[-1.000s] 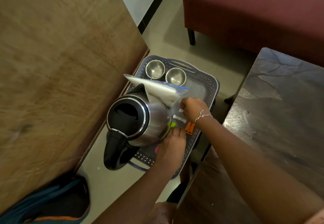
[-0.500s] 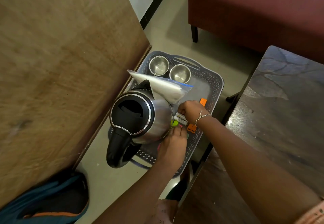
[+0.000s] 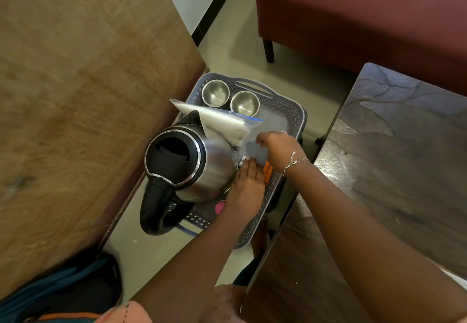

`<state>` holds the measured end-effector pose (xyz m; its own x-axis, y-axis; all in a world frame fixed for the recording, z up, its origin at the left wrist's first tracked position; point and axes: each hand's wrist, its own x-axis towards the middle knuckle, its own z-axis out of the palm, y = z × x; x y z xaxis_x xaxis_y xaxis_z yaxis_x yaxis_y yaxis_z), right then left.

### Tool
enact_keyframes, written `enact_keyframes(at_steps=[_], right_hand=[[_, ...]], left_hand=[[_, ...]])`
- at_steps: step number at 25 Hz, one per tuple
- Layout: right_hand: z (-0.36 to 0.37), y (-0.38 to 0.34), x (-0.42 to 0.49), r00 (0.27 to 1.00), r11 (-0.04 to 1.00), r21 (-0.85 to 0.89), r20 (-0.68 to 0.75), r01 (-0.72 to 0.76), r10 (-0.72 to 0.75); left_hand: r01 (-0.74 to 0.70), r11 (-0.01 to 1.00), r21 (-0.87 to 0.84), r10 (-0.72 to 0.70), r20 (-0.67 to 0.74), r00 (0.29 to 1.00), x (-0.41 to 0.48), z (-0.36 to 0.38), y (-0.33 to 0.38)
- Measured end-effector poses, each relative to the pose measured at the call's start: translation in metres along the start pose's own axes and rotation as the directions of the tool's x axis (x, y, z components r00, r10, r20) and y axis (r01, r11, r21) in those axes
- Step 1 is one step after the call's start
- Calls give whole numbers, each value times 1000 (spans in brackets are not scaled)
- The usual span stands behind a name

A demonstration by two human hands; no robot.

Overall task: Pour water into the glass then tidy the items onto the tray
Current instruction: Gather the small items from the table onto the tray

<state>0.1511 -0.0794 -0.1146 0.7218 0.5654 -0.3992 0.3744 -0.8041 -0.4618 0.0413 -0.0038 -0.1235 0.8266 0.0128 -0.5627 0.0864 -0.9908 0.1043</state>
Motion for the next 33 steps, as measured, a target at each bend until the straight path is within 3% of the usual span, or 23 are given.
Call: enact_keyframes(at_steps=[4, 8, 10, 12, 15, 17, 20, 26, 33], right_hand=[[-17, 9, -34, 966, 991, -136, -258, -11, -25], [-29, 28, -68, 891, 991, -133, -453, -29, -34], [-32, 40, -84, 879, 994, -69, -474, -80, 38], [-40, 59, -105, 816, 992, -54, -574, -115, 63], [-56, 100, -153, 769, 971, -77, -626, -226, 129], [-66, 132, -190, 752, 952, -68, -631, -298, 190], [-82, 182, -250, 737, 909, -47, -603, -414, 305], [-92, 280, -371, 663, 837, 26, -598, -546, 451], [-59, 390, -509, 496, 675, 179, -551, -716, 672]], left_hand=[[-41, 998, 39, 50, -262, 964, 3, 3, -4], [-43, 987, 156, 36, 42, 998, 5, 1, -7], [-44, 974, 223, 33, 51, 998, 7, -3, -7], [-48, 969, 240, 38, 49, 998, 3, -9, -4], [10, 997, 79, 2, -142, 990, -11, -26, 18], [-21, 996, 88, 52, -365, 929, -17, -39, 54], [-58, 991, 117, 106, -460, 881, -18, -57, 144], [-368, 914, 169, 405, -384, 830, -27, -41, 358], [-612, 748, 257, 662, -222, 716, -50, 3, 538]])
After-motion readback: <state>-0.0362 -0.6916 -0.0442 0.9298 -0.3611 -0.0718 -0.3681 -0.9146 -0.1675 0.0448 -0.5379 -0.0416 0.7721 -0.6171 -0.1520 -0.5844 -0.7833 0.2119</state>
